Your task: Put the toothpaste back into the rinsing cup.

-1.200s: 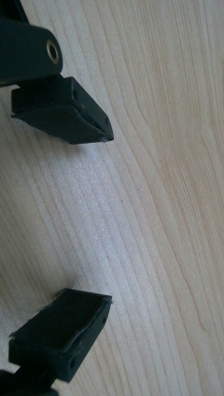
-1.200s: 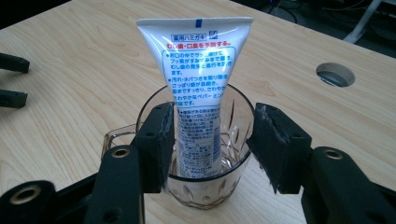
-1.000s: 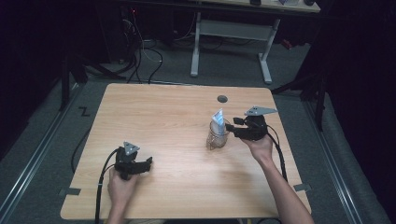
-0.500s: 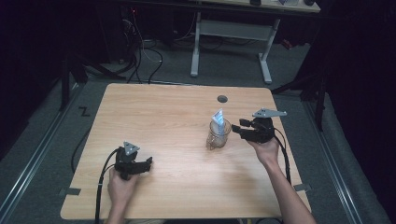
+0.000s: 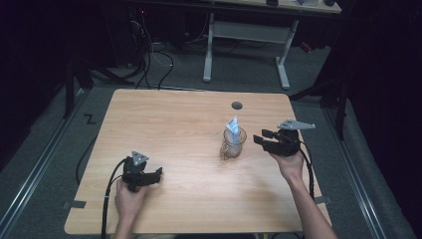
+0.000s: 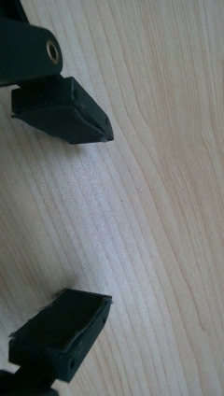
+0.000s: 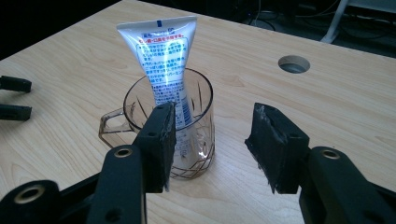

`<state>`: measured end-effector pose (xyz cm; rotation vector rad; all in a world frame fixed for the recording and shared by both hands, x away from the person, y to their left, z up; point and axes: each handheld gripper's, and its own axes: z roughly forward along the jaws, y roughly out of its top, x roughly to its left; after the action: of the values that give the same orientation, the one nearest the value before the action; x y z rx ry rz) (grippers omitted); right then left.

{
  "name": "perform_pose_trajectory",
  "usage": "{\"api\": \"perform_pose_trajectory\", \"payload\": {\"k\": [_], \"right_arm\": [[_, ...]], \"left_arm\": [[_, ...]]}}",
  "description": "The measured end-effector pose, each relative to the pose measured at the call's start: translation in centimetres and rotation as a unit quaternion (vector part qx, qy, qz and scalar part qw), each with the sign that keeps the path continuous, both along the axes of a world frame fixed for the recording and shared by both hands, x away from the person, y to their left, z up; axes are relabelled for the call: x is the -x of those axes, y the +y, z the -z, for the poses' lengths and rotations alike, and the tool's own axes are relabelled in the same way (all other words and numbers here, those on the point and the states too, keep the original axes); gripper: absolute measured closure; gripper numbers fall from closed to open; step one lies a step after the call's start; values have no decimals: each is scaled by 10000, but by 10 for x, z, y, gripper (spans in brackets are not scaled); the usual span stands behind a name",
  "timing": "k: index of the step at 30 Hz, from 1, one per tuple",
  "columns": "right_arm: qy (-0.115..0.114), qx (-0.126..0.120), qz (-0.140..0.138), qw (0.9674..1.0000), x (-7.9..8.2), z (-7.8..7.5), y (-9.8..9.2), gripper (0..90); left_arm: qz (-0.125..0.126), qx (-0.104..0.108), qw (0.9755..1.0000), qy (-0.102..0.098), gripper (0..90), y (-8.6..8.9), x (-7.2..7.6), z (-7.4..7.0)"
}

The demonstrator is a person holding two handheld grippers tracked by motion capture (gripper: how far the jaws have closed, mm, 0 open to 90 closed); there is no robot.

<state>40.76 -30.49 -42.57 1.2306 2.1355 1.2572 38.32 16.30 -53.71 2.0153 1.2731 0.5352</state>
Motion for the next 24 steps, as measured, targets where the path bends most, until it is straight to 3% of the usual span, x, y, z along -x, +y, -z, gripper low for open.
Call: {"api": "perform_pose_trajectory", "payload": {"k": [24], "right_arm": [[33,-159,235,9996,19,12,-23,510]], "left_arm": [[-1,1,10000,0,180,0,0,0]]}}
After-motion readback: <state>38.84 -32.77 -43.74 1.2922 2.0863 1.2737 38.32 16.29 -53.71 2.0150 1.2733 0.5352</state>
